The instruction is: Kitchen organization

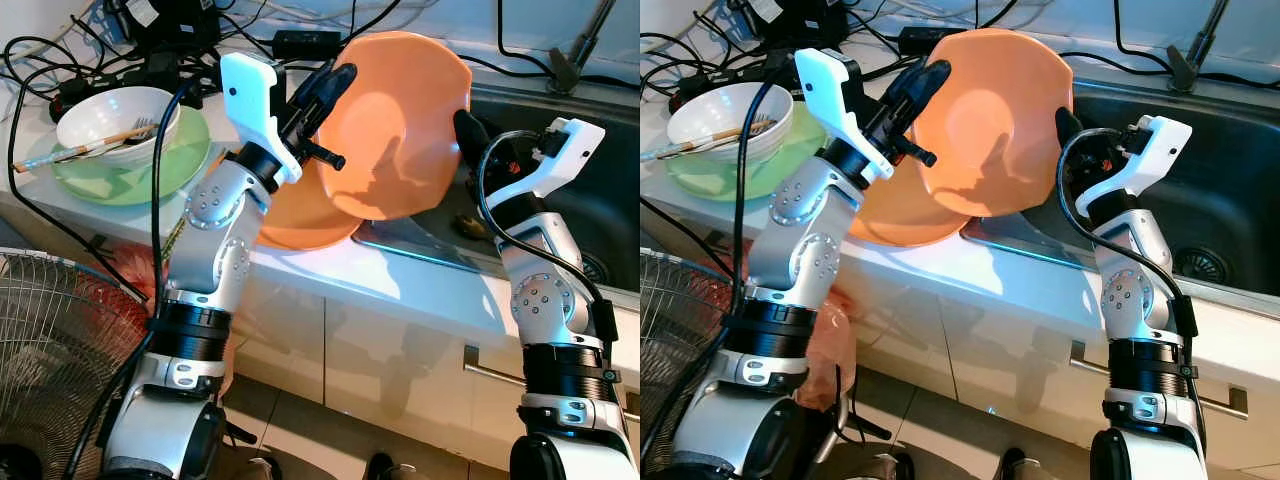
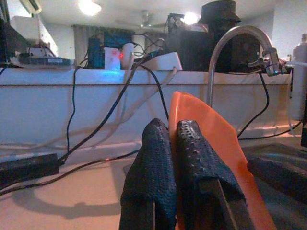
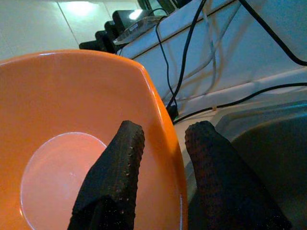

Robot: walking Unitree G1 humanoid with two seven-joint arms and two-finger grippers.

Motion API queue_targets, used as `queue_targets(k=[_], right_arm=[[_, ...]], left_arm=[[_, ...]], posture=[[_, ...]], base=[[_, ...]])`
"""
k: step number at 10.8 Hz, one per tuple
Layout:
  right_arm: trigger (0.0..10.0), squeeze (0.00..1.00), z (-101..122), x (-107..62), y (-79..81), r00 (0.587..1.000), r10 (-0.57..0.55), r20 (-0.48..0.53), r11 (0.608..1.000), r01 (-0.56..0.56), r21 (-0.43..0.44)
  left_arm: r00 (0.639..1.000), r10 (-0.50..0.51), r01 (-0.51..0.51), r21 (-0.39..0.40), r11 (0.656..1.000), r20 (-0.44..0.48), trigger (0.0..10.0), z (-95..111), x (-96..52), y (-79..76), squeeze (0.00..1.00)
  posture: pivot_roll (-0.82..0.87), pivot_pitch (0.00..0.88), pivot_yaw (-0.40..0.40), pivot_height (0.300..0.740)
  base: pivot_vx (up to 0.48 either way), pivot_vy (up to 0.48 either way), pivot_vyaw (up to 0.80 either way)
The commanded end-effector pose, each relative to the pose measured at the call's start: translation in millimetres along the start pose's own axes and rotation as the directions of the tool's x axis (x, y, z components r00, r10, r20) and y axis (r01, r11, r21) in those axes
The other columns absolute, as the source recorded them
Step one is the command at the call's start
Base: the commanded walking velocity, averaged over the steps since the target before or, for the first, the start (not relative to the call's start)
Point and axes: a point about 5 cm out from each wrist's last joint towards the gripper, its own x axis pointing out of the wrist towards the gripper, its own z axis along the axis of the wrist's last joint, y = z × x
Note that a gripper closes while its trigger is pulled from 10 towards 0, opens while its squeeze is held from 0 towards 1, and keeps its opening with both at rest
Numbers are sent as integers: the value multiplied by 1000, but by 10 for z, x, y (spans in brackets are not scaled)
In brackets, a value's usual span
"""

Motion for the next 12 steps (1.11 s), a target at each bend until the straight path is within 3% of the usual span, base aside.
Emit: queue_targets(k=[1, 4, 8, 9, 10, 11, 12], right_arm=[[10000, 0, 0, -23, -6, 1000, 13, -11, 1000, -13, -4], [10000, 0, -22, -31, 6, 999, 39, -18, 999, -38, 29], [10000, 0, -20, -57, 18, 998, 69, -2, 993, -68, 99], [8863, 0, -16, -56, 33, 997, 78, 1, 992, -77, 100], [3922, 0, -19, -57, 43, 997, 83, 1, 991, -82, 106], [0, 0, -21, -62, 63, 995, 95, 7, 988, -95, 119], [0, 0, -17, -63, 75, 995, 104, 12, 986, -104, 127]], left_arm=[[997, -34, 32, 20, 999, 74, 10000, 196, 75, -2, 0], [992, -59, 59, 3, 998, 112, 10000, 288, 110, 10, 0], [989, -113, 114, -7, 993, 91, 10000, 266, 116, -5, 0], [989, -115, 116, -8, 993, 88, 10000, 260, 114, -5, 0], [990, -115, 116, -8, 993, 87, 10000, 254, 112, -5, 0], [990, -111, 113, -11, 994, 84, 10000, 242, 107, -3, 0], [991, -107, 108, -12, 994, 83, 10000, 237, 104, 2, 0]], posture=[[82, 160, 65, 740], [80, 166, 64, 740], [80, 171, 64, 740], [79, 172, 64, 740], [79, 171, 64, 740], [80, 170, 62, 740], [79, 173, 63, 740]], base=[[0, 0, 0], [0, 0, 0], [0, 0, 0], [0, 0, 0], [0, 0, 0], [0, 0, 0], [0, 0, 0]])
